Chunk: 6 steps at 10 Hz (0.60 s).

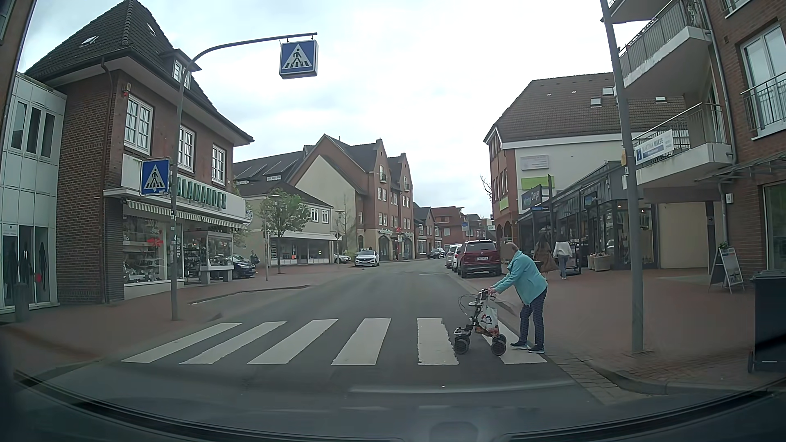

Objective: Follow the waypoints while adhering to traffic rules and regulations

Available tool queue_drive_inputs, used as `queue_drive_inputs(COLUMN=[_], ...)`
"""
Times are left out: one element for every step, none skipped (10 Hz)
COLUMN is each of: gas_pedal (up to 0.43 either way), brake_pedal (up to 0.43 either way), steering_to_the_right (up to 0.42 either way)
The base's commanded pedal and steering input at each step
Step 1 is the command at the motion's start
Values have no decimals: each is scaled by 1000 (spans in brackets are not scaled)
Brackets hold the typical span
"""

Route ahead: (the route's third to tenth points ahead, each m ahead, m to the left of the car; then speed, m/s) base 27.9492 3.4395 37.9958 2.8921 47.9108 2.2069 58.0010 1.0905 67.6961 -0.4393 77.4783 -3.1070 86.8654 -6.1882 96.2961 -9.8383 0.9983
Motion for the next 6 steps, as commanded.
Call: queue_drive_inputs(gas_pedal=[0, 0, 0, 0, 0, 0], brake_pedal=[201, 201, 189, 189, 183, 177], steering_to_the_right=[-6, -6, -6, -6, -6, -6])
